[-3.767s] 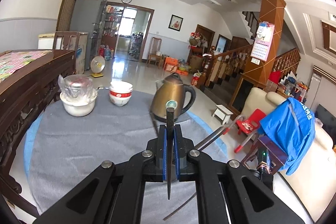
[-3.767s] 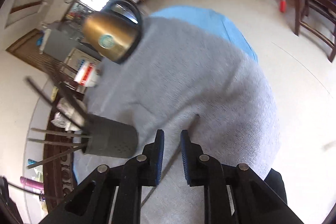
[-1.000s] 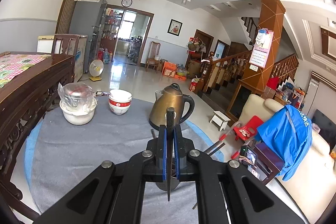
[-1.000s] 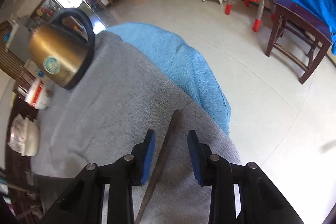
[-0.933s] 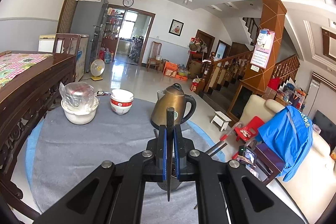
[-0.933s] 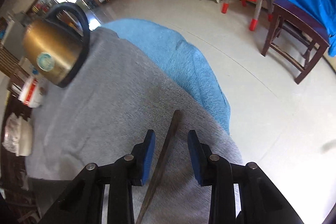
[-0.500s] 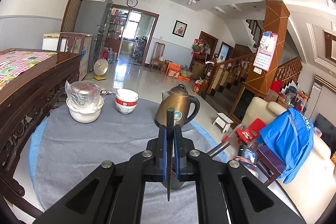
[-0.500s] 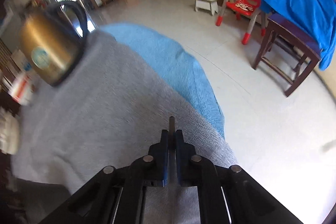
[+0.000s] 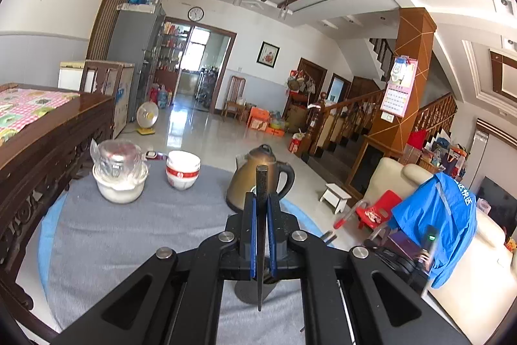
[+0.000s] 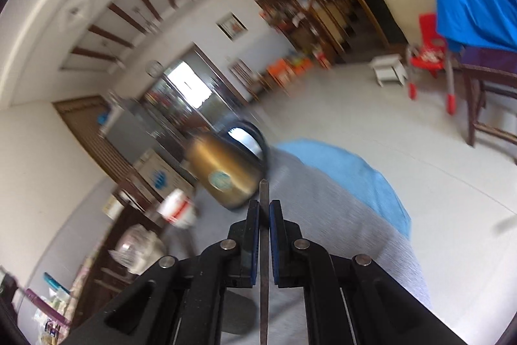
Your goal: Organize utensils
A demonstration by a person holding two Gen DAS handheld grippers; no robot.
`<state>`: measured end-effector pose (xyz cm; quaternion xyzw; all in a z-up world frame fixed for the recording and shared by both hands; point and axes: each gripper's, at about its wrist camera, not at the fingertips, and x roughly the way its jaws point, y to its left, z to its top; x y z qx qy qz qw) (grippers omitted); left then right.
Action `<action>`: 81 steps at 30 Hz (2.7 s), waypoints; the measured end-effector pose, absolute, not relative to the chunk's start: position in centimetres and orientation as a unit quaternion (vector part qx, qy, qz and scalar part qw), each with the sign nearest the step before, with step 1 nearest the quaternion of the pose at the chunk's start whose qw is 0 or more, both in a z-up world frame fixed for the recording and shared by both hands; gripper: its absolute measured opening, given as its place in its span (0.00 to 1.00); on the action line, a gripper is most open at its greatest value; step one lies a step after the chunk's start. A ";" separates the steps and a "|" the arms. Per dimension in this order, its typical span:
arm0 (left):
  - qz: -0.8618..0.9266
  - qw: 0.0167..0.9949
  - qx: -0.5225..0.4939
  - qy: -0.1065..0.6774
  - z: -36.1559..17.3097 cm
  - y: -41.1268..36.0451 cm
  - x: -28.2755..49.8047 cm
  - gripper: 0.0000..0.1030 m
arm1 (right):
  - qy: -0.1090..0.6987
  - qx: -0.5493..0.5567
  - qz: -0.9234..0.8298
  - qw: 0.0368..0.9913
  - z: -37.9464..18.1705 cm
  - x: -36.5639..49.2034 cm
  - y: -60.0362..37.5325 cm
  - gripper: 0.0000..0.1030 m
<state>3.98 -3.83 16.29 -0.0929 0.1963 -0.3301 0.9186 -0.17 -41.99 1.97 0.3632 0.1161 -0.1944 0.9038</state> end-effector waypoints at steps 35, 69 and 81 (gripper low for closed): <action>-0.283 0.935 -0.035 0.212 9.4 -13.1 11.1 0.21 | 0.042 0.193 -0.151 0.969 4.3 6.6 -26.9 0.09; -0.136 0.957 0.105 0.233 10.0 -1.9 -4.0 0.94 | 0.096 0.238 -0.107 0.961 4.3 -9.9 -24.0 0.72; -0.105 0.962 0.145 0.207 10.3 -0.7 -6.1 0.95 | 0.082 0.211 -0.097 0.969 4.5 -12.3 -20.7 0.72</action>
